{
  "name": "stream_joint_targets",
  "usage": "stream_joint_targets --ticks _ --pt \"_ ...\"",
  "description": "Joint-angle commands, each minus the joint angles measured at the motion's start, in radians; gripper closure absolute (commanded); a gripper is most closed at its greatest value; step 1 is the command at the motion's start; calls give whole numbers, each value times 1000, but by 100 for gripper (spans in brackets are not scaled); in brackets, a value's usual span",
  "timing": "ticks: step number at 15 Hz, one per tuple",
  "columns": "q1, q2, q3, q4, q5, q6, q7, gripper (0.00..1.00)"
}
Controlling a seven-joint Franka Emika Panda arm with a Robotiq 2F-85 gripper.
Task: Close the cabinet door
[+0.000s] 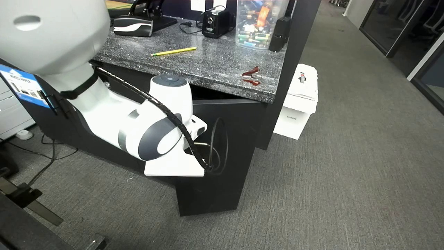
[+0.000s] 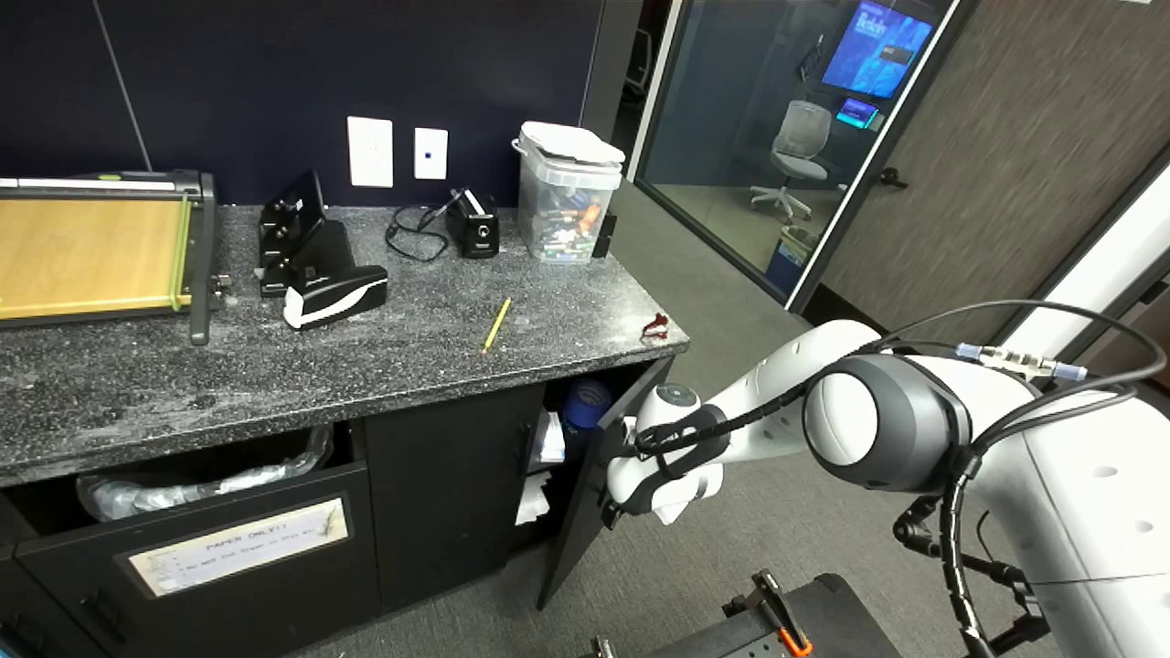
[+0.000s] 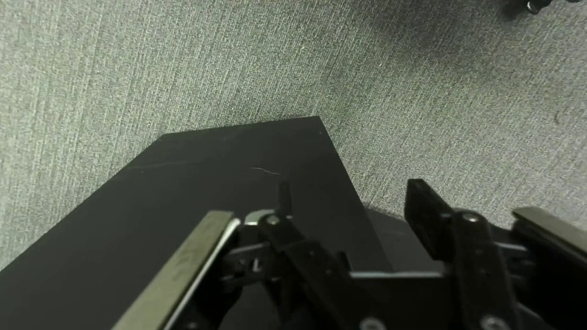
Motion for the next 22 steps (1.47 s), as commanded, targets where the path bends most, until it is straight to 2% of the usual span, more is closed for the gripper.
stream_joint_targets --ticks 1,5,6,11,14,15,16,18,22 --pt "-10 7 26 30 -39 37 -15 66" --pt "13 41 29 162 -42 13 -5 96" --pt "18 51 31 202 -40 6 -3 99" --pt "53 130 47 426 -24 -55 1 100" --pt "52 157 52 459 -19 -76 -3 100" --pt "49 158 51 459 -16 -89 1 96" --pt "44 158 52 459 -14 -102 0 73" --pt "24 133 62 428 -3 -151 -7 69" --pt "-16 11 40 322 33 -383 28 41"
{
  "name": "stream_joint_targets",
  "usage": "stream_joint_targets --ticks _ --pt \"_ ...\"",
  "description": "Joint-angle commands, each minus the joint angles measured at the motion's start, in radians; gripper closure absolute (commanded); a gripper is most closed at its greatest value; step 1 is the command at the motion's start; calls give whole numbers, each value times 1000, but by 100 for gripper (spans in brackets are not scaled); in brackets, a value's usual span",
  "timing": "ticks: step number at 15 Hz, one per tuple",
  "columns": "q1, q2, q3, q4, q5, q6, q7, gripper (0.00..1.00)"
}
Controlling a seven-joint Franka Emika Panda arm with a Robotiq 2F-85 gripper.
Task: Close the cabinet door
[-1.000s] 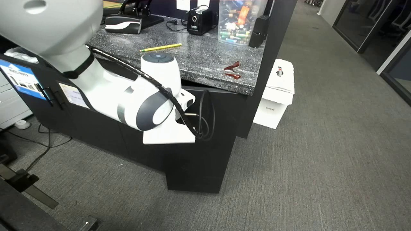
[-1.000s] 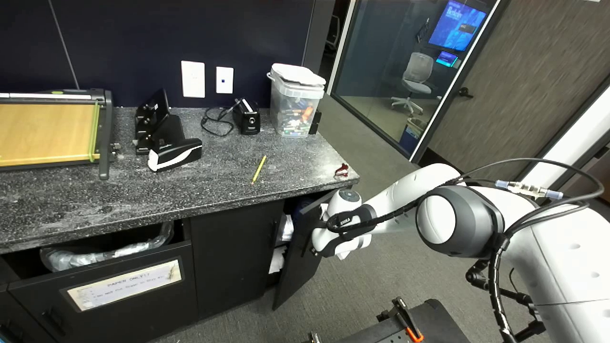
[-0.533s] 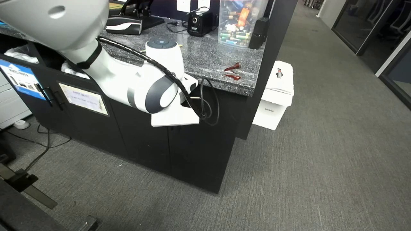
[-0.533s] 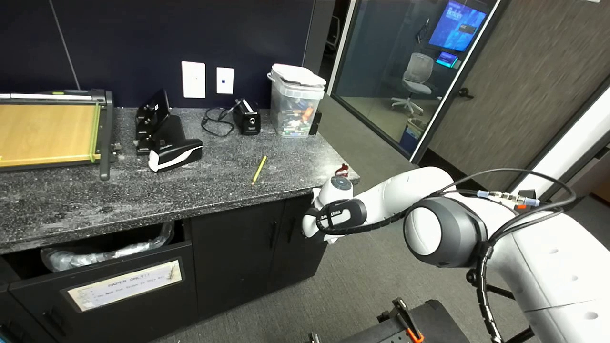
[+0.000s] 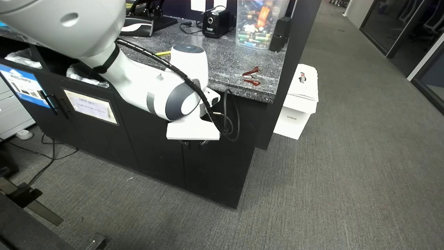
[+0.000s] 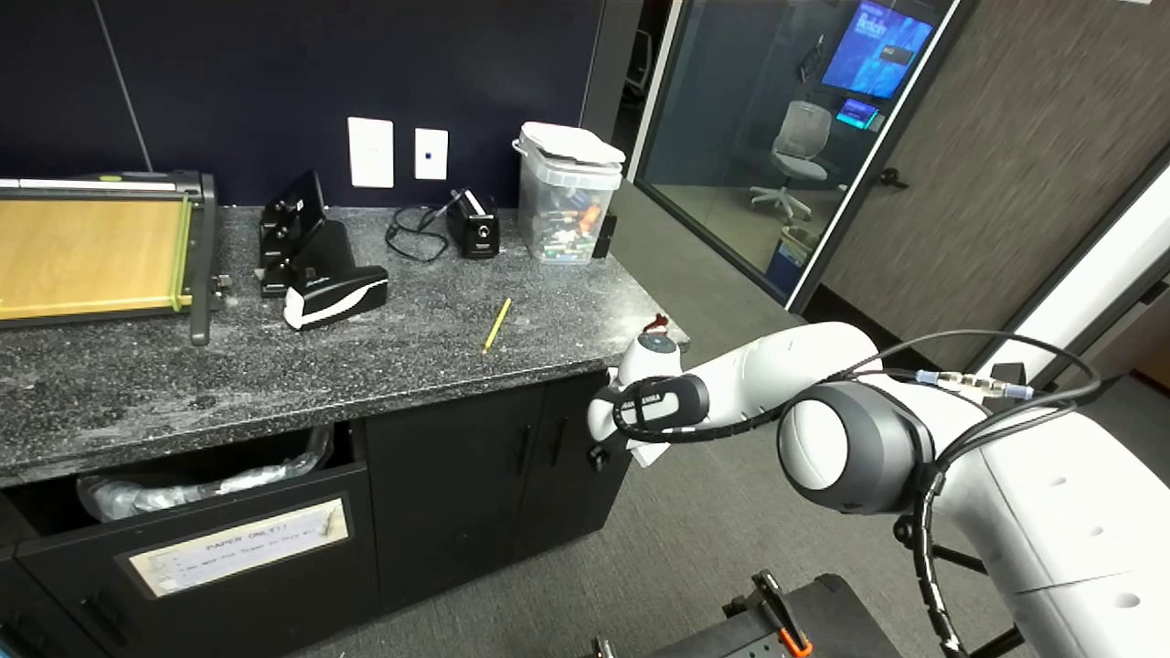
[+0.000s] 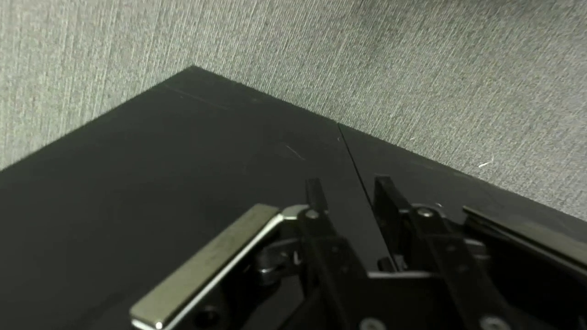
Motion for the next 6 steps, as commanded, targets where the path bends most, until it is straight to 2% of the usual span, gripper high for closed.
stream_joint_targets --ticks 1,3,4,5,6 --pt "-36 -129 -17 -80 32 -219 41 34" --pt "-46 -204 -50 -127 22 -329 90 19" --pt "-32 -99 -39 -28 27 -252 46 13" --pt "-38 -123 -46 -40 27 -270 47 30" --pt "-40 -126 -46 -39 27 -269 45 23"
